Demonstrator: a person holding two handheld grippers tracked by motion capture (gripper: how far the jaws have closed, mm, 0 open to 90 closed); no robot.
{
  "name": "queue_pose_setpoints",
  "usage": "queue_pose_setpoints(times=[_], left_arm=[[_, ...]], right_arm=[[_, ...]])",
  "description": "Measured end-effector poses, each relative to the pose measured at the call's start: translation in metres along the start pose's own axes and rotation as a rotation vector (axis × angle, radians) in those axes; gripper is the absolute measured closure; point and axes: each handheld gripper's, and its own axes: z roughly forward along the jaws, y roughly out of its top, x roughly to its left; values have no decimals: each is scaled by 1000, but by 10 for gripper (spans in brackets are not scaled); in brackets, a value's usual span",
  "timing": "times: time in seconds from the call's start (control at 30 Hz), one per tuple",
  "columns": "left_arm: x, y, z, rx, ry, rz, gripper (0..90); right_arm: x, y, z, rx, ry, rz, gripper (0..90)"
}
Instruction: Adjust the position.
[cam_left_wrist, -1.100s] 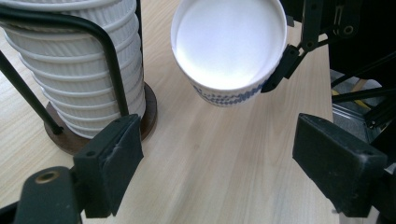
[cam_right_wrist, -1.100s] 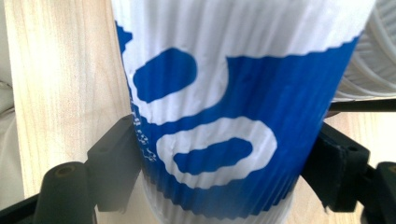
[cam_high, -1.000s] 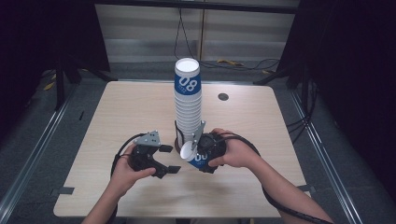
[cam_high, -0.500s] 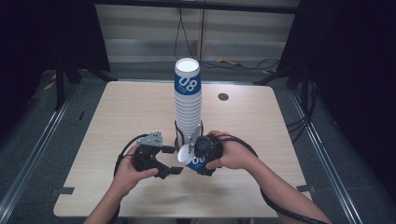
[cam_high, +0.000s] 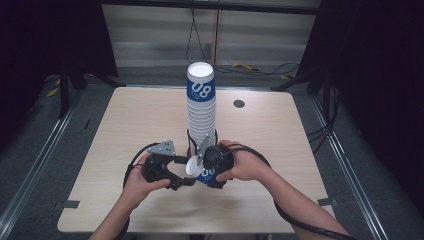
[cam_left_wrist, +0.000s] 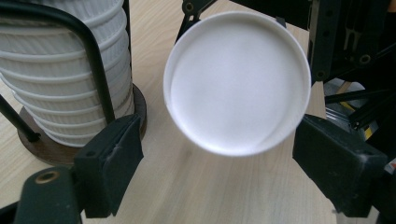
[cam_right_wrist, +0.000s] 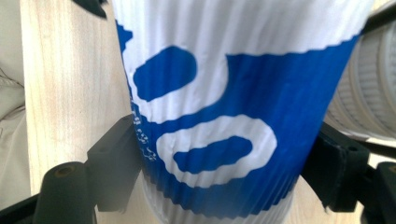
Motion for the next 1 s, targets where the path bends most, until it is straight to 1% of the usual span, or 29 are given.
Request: queue_pose_setpoints(times=[0.07, 0.1, 0.13, 0.3, 0.33, 0.37, 0.43, 0.47, 0.5, 0.53, 0.57, 0.63, 0.67, 0.77, 0.8, 0.83, 0.87, 0.93, 0.97, 1.0], left_arm=[[1, 1, 1, -2, 0, -6, 157], [1, 1, 2, -2, -3, -6, 157], [2, 1, 2, 3, -2, 0, 157], [1, 2, 4, -10, -9, -6, 157], [1, 2, 5, -12, -9, -7, 157], [1, 2, 5, -13, -13, -7, 156], [1, 3, 6, -12, -16, -6, 157], [1, 3, 7, -14, -16, -10, 156], [1, 3, 8, -16, -19, -13, 157], [1, 3, 9, -16, -23, -11, 157], [0, 3, 10, -16, -29, -13, 157], [-1, 4, 12, -9, -28, -5, 159], [-1, 4, 12, -12, -35, -6, 167], [1, 3, 13, -25, -60, -11, 231], [1, 3, 14, -23, -61, -13, 234], [1, 2, 14, -23, -63, -14, 235], [1, 2, 15, -27, -68, -13, 243], [1, 2, 16, -24, -69, -14, 246], [1, 1, 16, -23, -67, -15, 246], [1, 1, 16, -19, -71, -15, 248]], right_arm=[[1, 2, 1, 9, 9, 12, 210], [1, 2, 2, 2, 5, 4, 210], [1, 3, 2, 3, 8, 4, 210], [3, 7, 3, 0, 6, 8, 210], [4, 8, 2, 12, 8, 26, 210], [4, 9, 3, 6, 8, 16, 210], [6, 10, 2, 16, 8, 22, 209], [5, 10, 3, 4, 5, 5, 210], [5, 10, 3, 9, 2, 4, 209], [5, 11, 3, 2, 2, -5, 209], [7, 11, 3, 17, 7, 15, 209], [7, 11, 3, 6, 7, 7, 209], [7, 11, 3, 2, 7, 4, 208], [6, 10, 2, -6, 4, 3, 207], [6, 10, 2, -11, 5, 4, 207], [7, 10, 1, -3, 3, 4, 207], [6, 11, 2, -13, 0, -6, 207], [6, 11, 2, -15, 0, -18, 207], [8, 11, 2, 1, 5, 5, 207], [7, 11, 3, -11, 1, -13, 207]])
